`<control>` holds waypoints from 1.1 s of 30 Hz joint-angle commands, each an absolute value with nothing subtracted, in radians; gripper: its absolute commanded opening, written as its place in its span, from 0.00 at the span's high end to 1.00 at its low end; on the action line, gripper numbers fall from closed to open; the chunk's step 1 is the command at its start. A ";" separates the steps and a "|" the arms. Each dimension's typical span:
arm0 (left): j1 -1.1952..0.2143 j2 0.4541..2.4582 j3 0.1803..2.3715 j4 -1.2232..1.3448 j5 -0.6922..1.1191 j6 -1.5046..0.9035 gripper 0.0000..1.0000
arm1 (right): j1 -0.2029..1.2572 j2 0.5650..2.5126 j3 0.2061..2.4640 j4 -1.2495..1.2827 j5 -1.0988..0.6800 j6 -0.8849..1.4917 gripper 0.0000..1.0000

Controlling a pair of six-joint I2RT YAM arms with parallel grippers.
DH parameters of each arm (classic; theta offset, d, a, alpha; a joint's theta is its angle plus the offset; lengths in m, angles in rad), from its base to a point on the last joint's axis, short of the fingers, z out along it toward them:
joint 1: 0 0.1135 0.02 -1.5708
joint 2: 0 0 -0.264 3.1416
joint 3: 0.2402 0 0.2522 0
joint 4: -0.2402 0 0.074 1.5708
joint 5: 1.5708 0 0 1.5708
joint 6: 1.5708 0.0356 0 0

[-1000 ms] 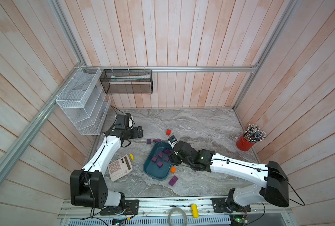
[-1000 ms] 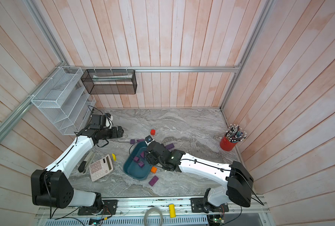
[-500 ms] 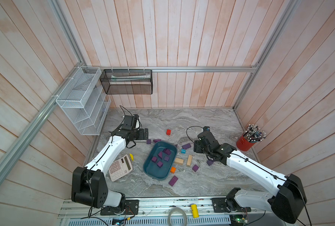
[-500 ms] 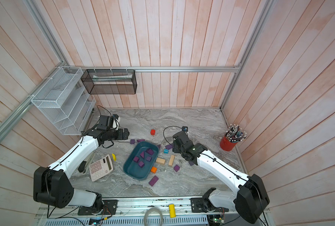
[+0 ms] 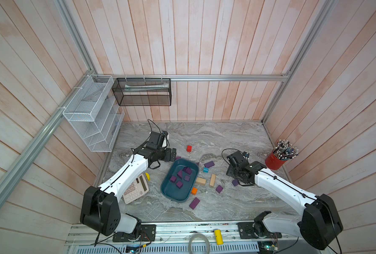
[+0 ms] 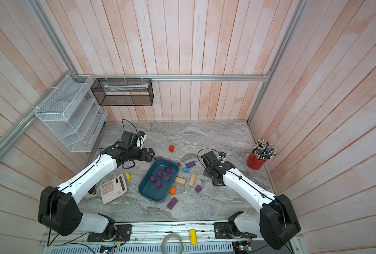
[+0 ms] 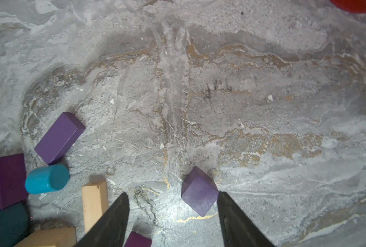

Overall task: Pick purple bricks into the storage bin
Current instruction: Pick up the building block from the center of the board.

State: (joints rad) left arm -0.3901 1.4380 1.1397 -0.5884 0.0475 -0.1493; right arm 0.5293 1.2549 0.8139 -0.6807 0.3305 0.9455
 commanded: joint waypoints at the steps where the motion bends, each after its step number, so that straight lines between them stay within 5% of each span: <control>1: -0.411 1.451 1.143 -0.597 0.030 -0.132 0.00 | 0.506 1.262 0.805 -0.753 0.318 1.084 0.33; 17: -0.484 1.479 1.144 -0.615 -0.061 -0.123 0.00 | 0.463 1.324 0.810 -0.771 0.199 1.369 0.35; 33: -0.505 1.501 1.150 -0.621 -0.060 -0.121 0.00 | 0.399 1.349 0.771 -0.718 0.163 1.364 0.35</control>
State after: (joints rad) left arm -0.5007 1.4929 1.1397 -0.6075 -0.0360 -0.1345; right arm 0.4065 1.3285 0.7921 -0.7197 0.1703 1.3609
